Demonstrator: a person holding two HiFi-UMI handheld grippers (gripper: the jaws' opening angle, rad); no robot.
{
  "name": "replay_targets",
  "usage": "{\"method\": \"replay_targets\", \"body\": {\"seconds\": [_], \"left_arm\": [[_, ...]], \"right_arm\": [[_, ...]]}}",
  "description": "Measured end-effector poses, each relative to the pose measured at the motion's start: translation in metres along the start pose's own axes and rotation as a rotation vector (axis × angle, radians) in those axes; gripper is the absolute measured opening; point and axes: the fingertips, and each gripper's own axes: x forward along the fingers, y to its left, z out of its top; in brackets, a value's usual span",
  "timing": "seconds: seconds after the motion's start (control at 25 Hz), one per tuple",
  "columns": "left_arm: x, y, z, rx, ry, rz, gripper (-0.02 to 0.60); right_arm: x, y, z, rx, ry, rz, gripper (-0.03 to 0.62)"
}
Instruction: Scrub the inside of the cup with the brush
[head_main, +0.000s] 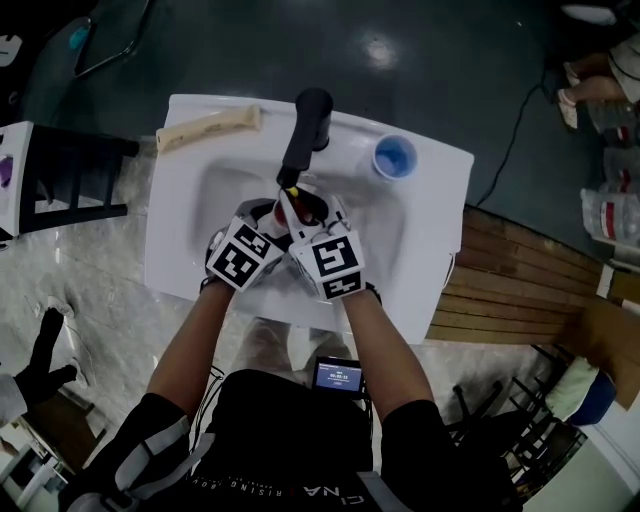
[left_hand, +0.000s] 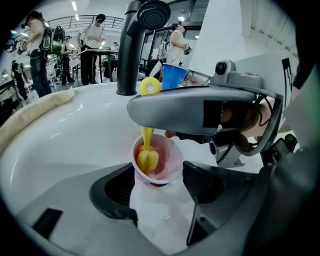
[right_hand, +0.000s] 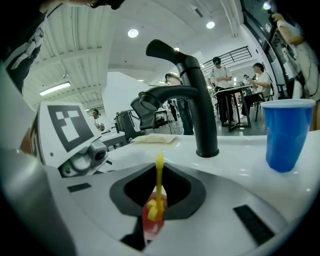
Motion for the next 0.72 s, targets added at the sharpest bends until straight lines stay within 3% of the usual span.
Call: {"method": "replay_targets", "body": {"seconds": [0.2, 0.72], "left_arm": [[-0.001, 0.002, 0.001, -0.019, -0.009, 0.001, 0.307], [-0.001, 0.005, 0.001, -0.018, 0.003, 0.024, 0.307]], "right_arm": [[-0.001, -0.003, -0.012, -0.07, 0.043, -0.008, 0.04], [-0.013, 0.006, -0.004, 0.009, 0.02, 0.036, 0.04]]}}
